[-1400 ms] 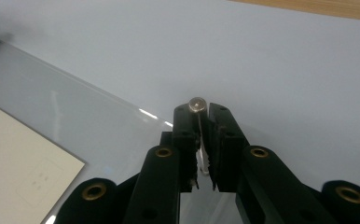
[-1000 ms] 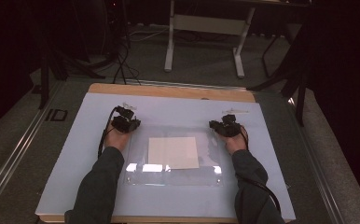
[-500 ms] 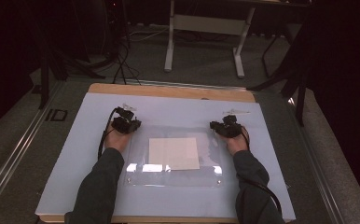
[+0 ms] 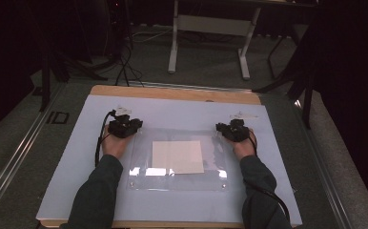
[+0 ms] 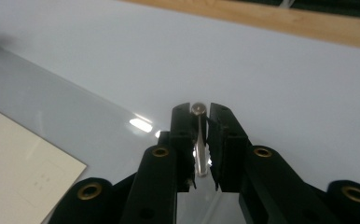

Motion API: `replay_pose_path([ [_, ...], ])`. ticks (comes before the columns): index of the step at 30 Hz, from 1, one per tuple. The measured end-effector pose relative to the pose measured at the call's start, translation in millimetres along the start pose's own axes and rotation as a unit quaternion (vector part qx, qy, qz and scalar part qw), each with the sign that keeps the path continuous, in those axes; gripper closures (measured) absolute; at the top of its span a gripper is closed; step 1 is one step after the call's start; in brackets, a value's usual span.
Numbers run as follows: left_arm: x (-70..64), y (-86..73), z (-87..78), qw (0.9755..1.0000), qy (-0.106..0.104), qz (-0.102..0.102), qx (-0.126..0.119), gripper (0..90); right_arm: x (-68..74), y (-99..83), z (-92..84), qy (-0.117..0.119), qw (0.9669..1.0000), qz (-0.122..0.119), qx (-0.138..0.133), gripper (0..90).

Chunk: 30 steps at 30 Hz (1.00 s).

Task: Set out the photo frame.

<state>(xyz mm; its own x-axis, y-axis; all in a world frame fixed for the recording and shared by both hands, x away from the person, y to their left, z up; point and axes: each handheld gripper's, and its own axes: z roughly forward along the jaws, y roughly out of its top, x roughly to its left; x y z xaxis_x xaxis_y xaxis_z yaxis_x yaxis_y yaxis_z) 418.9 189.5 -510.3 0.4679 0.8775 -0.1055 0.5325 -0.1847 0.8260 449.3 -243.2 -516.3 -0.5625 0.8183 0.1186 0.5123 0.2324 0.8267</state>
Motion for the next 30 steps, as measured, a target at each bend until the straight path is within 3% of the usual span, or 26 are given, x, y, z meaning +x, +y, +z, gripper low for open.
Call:
replay_pose_path([
  [4, -1.4, -0.1, -2.0, 0.9999, -0.004, 0.014, -0.007, 83.4, 1.4, 0.2, -1.8, -0.004, 1.0, -0.008, -0.005, 81.2],
  [18, -1.2, -3.7, 3.9, 0.9997, -0.002, 0.021, -0.014, 83.5, 3.7, -2.2, -2.4, -0.01, 0.9997, -0.001, -0.022, 82.8],
  [25, 1.4, -4.9, 4.8, 0.9997, -0.011, 0.01, -0.018, 83.9, 4.3, -1.4, -2.1, -0.012, 0.9997, -0.004, -0.02, 83.8],
  [30, 4.7, -1.6, 6.5, 0.9998, -0.02, 0.003, -0.003, 83.9, 2.1, 3.6, -1.2, -0.006, 1.0, 0.003, 0.0, 84.0],
])
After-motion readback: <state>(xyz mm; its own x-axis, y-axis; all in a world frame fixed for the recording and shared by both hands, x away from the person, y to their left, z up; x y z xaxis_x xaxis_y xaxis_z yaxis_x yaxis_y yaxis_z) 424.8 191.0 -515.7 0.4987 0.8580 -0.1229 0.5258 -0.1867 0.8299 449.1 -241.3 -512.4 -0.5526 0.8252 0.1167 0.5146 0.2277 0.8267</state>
